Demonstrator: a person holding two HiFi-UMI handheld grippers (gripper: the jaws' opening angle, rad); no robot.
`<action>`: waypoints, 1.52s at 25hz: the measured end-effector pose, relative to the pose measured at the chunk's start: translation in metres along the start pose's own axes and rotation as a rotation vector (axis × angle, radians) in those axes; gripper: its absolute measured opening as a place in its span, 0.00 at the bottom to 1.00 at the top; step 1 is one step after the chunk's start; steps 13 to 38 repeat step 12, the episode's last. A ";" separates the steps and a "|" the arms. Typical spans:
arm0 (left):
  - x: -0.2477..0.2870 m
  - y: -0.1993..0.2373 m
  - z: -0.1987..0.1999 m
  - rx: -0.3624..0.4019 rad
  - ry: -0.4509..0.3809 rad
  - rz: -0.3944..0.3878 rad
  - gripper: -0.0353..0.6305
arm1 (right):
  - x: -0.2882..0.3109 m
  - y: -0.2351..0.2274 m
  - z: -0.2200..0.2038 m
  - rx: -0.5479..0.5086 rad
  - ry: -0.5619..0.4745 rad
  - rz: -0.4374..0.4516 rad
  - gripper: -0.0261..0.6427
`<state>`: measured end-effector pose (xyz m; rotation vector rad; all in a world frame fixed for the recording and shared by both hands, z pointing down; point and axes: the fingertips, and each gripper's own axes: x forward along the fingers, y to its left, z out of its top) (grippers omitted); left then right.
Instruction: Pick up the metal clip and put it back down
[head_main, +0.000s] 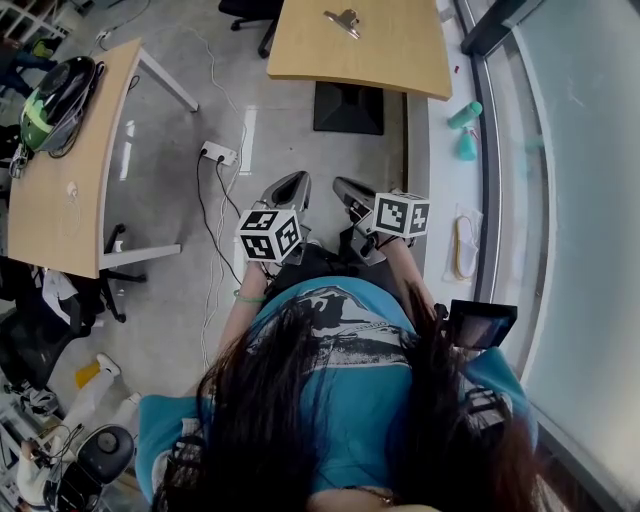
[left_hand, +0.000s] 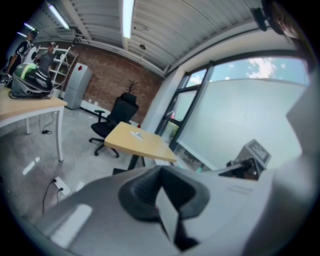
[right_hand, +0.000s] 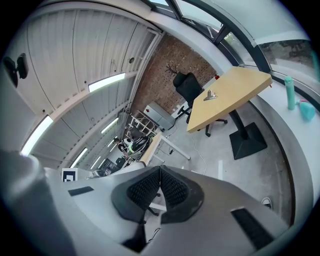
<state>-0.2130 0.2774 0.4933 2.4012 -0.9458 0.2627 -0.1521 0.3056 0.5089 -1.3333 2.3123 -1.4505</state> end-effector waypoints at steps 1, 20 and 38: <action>0.000 0.000 0.001 0.000 -0.003 -0.001 0.06 | 0.000 0.000 0.001 -0.006 -0.001 -0.006 0.06; 0.005 -0.007 -0.011 0.018 -0.015 -0.011 0.06 | -0.008 -0.012 -0.009 -0.014 -0.010 0.006 0.06; 0.005 -0.007 -0.011 0.018 -0.015 -0.011 0.06 | -0.008 -0.012 -0.009 -0.014 -0.010 0.006 0.06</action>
